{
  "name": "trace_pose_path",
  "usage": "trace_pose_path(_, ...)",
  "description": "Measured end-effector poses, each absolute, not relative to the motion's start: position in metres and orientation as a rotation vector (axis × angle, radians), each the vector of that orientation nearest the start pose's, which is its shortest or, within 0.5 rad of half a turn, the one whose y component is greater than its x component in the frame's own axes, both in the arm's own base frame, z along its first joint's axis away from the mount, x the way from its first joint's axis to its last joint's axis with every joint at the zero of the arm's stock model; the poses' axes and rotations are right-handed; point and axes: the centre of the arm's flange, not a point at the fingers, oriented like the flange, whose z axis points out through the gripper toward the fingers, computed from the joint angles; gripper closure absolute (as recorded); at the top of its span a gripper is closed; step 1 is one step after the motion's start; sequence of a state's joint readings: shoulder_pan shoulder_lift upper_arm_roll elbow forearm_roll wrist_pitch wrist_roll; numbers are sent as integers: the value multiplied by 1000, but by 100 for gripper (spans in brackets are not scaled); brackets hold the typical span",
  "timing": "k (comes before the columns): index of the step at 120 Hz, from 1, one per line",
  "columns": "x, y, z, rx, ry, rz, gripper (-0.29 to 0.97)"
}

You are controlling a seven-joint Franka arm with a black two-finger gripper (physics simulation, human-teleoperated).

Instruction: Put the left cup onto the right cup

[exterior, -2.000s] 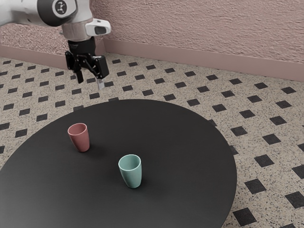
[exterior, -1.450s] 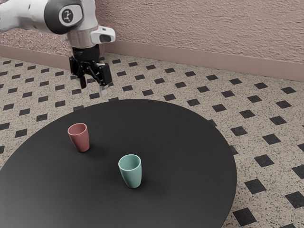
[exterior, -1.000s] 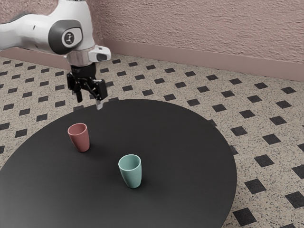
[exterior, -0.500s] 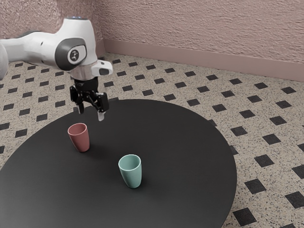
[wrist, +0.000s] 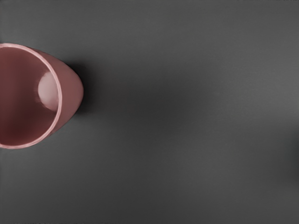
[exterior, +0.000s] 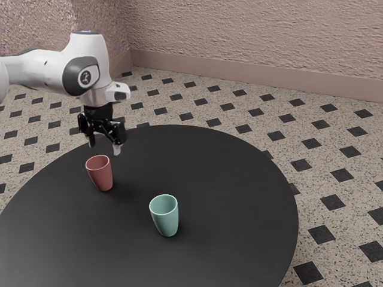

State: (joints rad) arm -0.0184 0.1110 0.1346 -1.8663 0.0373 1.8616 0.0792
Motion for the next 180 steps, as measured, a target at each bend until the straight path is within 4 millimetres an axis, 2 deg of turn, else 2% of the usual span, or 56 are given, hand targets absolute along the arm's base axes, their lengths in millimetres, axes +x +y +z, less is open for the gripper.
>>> trace_pose_path(37,570,92,442,-3096,-84,186,0)
trace_pose_path(96,573,127,420,-3081,-137,207,0)
trace_pose_path(138,582,141,400,-3080,-109,224,0)
trace_pose_path(180,595,154,392,-3076,-48,179,0)
